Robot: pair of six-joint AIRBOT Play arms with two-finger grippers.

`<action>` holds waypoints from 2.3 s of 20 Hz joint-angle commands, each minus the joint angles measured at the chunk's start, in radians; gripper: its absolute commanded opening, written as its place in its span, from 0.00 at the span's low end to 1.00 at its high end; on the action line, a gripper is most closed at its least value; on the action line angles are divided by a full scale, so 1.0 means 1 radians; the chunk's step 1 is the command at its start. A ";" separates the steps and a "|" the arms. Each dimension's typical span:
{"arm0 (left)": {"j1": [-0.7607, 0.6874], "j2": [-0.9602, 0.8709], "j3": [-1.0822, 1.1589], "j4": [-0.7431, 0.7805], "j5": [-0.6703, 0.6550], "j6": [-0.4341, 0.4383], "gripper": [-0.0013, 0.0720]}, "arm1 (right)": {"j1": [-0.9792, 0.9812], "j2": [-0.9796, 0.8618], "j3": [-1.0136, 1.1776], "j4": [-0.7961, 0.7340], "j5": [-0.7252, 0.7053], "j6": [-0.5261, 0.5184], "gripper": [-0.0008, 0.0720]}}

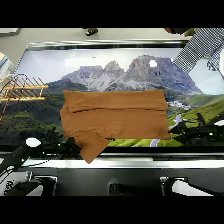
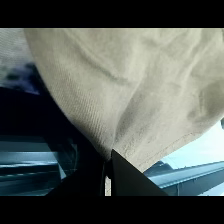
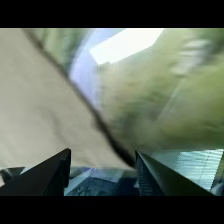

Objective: Fold the clothes and pants, and hang the long-sleeved shirts on hangers.

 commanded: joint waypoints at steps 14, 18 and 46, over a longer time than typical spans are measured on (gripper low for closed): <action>0.002 0.012 0.046 0.027 -0.016 0.002 0.05 | 0.075 0.001 -0.036 -0.029 0.029 0.033 0.05; 0.017 0.060 0.206 0.311 -0.215 -0.117 0.05 | 0.075 0.071 -0.036 -0.035 0.082 0.027 0.05; 0.168 -0.559 1.141 0.461 -0.455 0.071 0.05 | 0.367 -0.114 0.453 -0.259 -0.113 0.206 0.05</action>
